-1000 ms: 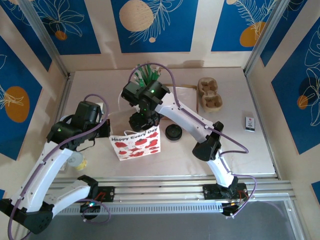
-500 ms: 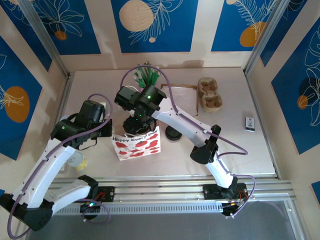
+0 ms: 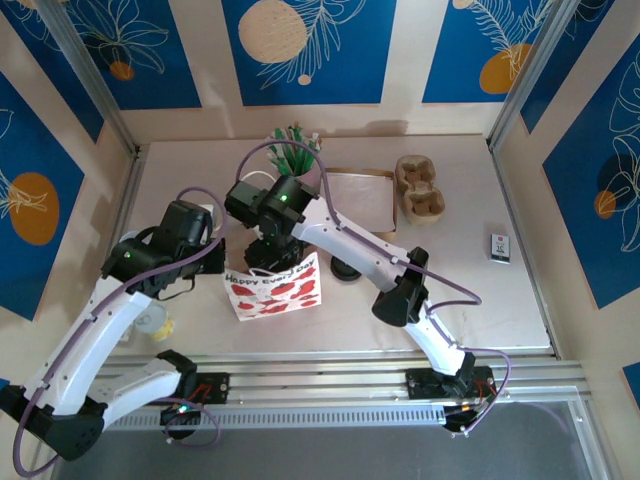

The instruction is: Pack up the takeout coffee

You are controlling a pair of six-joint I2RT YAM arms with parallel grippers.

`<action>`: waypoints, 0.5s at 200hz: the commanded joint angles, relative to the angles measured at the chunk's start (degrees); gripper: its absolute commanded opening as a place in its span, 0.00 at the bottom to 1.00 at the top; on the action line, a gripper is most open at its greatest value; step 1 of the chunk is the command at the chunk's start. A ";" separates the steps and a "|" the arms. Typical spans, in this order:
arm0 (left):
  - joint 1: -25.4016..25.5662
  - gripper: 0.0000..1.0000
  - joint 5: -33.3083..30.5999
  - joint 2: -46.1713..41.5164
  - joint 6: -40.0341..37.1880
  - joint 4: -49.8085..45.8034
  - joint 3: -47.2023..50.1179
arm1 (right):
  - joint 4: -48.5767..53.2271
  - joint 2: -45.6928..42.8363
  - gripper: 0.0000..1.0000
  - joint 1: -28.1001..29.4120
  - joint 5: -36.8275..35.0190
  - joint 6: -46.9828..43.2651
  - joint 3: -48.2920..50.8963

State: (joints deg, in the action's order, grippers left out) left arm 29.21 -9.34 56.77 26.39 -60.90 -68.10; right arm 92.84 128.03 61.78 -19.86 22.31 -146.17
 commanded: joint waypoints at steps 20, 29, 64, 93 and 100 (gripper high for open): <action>0.84 0.00 -0.71 -0.17 -1.20 -1.94 -1.56 | 4.72 1.53 0.83 -0.59 1.70 -0.95 -1.39; 0.85 0.00 -0.35 -0.17 -1.11 -1.81 -1.68 | 4.81 1.69 0.83 -0.59 1.62 -0.88 -1.39; 0.93 0.00 -0.39 -0.42 -1.08 -2.10 -2.65 | 5.84 0.89 0.83 -1.27 -0.75 0.10 0.53; 0.91 0.00 -0.75 -0.58 -1.40 -2.14 -2.27 | 6.32 -0.51 0.83 -1.28 -2.20 0.11 2.04; 0.94 0.00 -0.89 -0.56 -1.52 -2.19 -2.11 | 6.14 -1.03 0.83 -1.22 -2.16 -0.05 2.57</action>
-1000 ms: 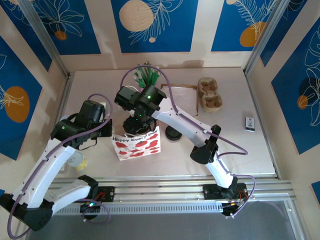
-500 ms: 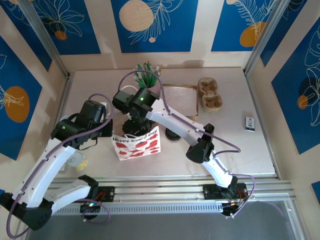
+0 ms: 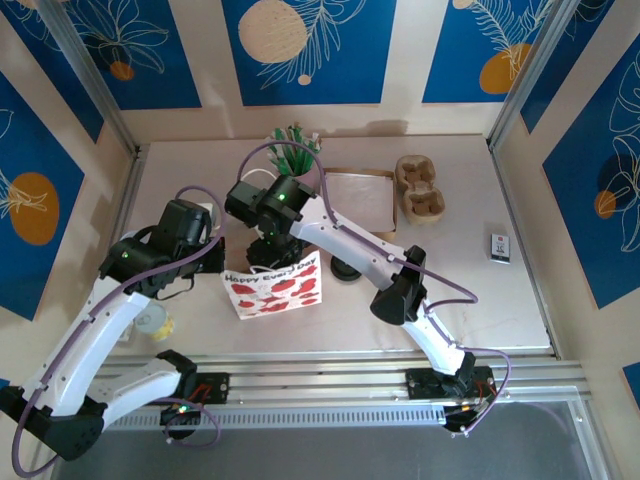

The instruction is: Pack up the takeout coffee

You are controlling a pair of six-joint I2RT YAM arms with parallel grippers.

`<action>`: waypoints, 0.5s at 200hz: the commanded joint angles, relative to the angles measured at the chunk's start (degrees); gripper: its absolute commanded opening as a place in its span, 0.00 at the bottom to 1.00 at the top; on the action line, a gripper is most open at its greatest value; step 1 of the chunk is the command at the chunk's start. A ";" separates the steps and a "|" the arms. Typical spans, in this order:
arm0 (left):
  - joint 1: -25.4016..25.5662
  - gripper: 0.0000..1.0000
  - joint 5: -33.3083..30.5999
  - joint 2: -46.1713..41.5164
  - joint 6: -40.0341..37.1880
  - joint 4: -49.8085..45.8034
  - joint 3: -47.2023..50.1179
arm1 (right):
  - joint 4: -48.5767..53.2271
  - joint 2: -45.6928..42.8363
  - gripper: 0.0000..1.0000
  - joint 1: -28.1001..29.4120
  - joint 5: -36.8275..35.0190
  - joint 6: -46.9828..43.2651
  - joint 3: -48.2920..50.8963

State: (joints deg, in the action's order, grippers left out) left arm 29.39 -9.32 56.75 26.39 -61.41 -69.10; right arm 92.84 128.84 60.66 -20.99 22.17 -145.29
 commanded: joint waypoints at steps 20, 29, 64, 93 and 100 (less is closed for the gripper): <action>0.75 0.00 -1.31 -0.58 -1.94 -1.79 -0.69 | 6.31 -3.37 0.83 0.15 -1.42 -0.52 3.17; 0.68 0.00 -1.49 -0.67 -2.11 -1.80 -0.58 | 6.30 -4.12 0.83 -0.14 -1.39 -0.73 4.06; 0.74 0.00 -1.66 -0.66 -2.31 -2.04 -0.42 | 6.83 -5.59 0.83 -1.88 -3.00 -0.47 6.41; 0.74 0.00 -2.07 -0.83 -2.56 -2.31 -0.51 | 7.18 -6.22 0.83 -2.73 -4.19 -0.29 7.87; 0.72 0.00 -2.19 -0.85 -2.63 -2.40 -0.52 | 7.03 -6.31 0.83 -2.87 -4.25 -0.37 8.53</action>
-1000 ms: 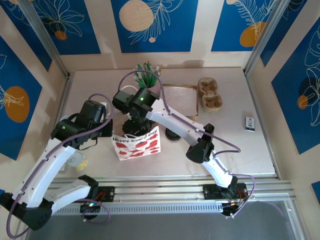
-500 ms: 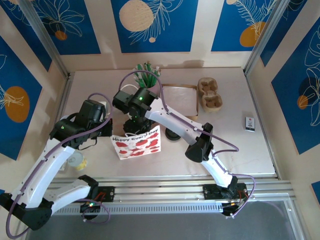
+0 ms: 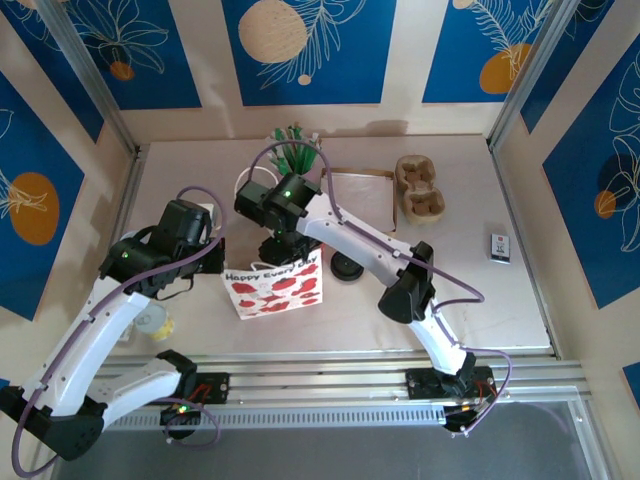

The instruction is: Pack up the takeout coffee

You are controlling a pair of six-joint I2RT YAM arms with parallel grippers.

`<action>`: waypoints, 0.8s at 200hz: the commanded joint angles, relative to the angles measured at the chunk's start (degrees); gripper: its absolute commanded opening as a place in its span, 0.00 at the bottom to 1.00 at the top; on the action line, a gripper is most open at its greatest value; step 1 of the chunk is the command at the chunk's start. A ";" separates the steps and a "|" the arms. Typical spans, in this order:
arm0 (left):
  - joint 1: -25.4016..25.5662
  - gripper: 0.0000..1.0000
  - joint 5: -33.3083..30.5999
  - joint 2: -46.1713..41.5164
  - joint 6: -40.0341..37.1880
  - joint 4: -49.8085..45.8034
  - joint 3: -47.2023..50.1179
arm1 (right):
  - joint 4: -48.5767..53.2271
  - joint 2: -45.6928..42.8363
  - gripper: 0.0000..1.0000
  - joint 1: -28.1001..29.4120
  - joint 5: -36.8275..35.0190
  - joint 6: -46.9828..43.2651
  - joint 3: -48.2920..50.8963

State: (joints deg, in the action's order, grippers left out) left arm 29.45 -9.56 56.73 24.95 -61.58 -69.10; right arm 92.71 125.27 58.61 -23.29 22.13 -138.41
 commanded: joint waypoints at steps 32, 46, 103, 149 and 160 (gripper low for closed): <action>0.63 0.00 -1.85 -0.77 -1.16 -2.23 -0.58 | 6.32 -2.12 0.83 -1.21 -1.38 -0.53 3.58; 0.67 0.00 -1.68 -0.66 -1.08 -2.14 -0.58 | 6.08 -1.33 0.83 -0.88 -0.87 -0.75 3.19; 0.64 0.00 -1.51 -0.38 -1.04 -2.22 -1.13 | 5.34 1.20 0.83 -0.67 0.48 -0.94 2.06; 0.69 0.00 -1.68 -0.80 -0.78 -2.40 -1.05 | 3.96 1.83 0.83 -1.45 0.34 1.44 3.30; 0.69 0.00 -1.54 -1.09 -0.54 -2.24 -0.81 | 3.33 1.95 0.83 -1.32 0.56 2.18 3.41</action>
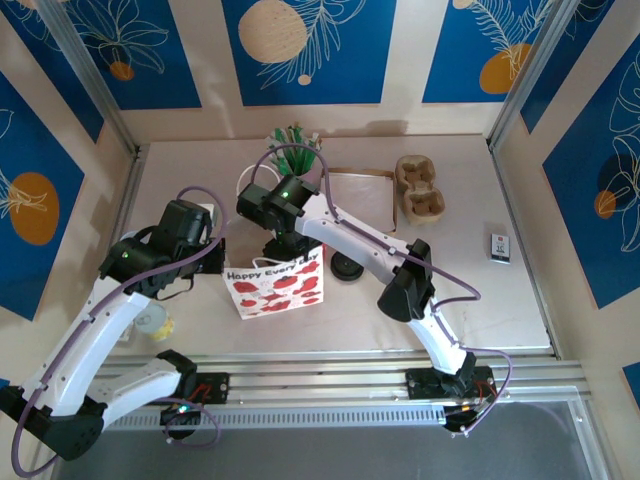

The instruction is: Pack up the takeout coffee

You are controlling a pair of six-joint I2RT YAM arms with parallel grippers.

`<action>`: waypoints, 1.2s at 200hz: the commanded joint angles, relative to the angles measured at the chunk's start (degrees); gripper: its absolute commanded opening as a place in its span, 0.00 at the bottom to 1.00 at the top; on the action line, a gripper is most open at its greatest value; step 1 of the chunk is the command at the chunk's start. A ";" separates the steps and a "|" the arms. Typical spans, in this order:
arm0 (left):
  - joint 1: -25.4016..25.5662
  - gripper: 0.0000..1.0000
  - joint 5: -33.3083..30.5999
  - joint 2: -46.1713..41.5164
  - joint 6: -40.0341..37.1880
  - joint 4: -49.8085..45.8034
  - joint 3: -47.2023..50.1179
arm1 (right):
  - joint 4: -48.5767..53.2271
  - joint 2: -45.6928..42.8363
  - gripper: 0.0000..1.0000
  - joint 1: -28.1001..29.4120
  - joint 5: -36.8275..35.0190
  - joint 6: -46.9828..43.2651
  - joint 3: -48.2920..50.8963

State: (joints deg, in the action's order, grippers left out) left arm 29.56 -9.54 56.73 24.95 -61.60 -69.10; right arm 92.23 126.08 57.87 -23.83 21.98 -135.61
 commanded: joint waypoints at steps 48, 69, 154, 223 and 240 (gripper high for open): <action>0.58 0.00 -1.44 -1.73 -0.34 -2.29 -0.44 | 2.92 2.39 0.83 -0.49 1.53 3.54 1.39; 0.58 0.00 -1.61 -2.27 -0.43 -2.38 -0.27 | 2.19 2.03 0.83 -0.71 1.97 4.21 2.70; 0.58 0.00 -1.36 -2.80 -0.34 -1.59 0.97 | -1.71 0.88 0.83 -0.56 4.26 4.13 8.32; 0.58 0.00 -0.84 -2.79 -0.28 -1.15 1.39 | -4.29 1.53 0.83 -1.13 6.05 4.30 9.77; 0.58 0.00 -0.83 -2.70 -0.34 -1.14 1.33 | -3.52 1.72 0.84 -1.12 6.00 4.17 9.13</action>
State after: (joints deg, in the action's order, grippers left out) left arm 29.80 -9.50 55.18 24.97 -61.71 -68.25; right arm 87.42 126.87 57.74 -20.29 24.75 -127.48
